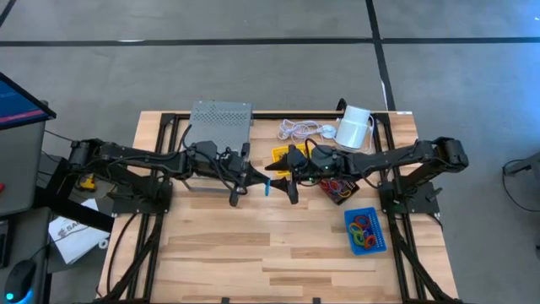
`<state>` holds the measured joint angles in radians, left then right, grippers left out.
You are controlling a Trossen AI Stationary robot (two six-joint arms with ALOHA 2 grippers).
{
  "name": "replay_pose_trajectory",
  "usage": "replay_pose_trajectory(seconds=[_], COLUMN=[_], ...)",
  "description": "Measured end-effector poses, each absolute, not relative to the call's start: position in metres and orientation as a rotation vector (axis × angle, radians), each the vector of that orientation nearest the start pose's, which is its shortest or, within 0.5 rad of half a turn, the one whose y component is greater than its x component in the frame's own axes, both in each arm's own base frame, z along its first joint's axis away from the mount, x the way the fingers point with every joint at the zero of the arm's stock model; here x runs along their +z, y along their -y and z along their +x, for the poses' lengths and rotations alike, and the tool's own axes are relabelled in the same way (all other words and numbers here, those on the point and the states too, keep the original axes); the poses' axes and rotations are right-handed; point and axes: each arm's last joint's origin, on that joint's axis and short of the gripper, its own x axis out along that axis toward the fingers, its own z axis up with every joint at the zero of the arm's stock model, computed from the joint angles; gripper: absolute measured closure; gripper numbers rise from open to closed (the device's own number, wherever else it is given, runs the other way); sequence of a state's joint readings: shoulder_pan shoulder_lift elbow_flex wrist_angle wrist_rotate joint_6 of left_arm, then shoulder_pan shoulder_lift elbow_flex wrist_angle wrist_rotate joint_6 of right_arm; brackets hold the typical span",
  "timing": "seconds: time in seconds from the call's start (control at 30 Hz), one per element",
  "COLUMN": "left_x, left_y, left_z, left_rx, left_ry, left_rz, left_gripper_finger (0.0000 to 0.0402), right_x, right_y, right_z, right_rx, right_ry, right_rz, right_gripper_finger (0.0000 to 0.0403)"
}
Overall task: Pick & Place Office Desk Supplies
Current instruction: Put the blue rubber band into the black bin
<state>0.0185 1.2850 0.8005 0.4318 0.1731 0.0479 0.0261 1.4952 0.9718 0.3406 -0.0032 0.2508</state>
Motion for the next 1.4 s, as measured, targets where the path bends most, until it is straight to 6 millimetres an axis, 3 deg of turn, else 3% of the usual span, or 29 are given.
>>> replay_pose_trajectory(seconds=[0.17, 0.3, 0.37, 0.83, 1.4], left_x=[0.291, 0.292, 0.293, 0.293, 0.304], left_y=[0.000, 0.000, 0.001, 0.001, 0.001], left_z=[0.287, 0.287, 0.287, 0.287, 0.283], left_rx=[-0.157, -0.157, -0.160, -0.155, -0.151], left_ry=[-0.047, -0.032, -0.026, -0.030, 0.051], left_rz=[0.043, 0.042, 0.037, 0.007, 0.015], left_gripper_finger=[0.0401, 0.0400, 0.0395, 0.0306, 0.0241], right_x=[0.279, 0.279, 0.279, 0.279, 0.295], right_y=[-0.009, -0.009, -0.011, -0.013, -0.018], right_z=[0.337, 0.337, 0.337, 0.337, 0.328], right_rx=[0.008, 0.011, 0.019, 0.030, 0.054], right_ry=[-0.184, -0.178, -0.179, -0.179, -0.128], right_rz=[0.227, 0.199, 0.177, 0.180, 0.182], right_gripper_finger=[0.0250, 0.0367, 0.0390, 0.0402, 0.0403])
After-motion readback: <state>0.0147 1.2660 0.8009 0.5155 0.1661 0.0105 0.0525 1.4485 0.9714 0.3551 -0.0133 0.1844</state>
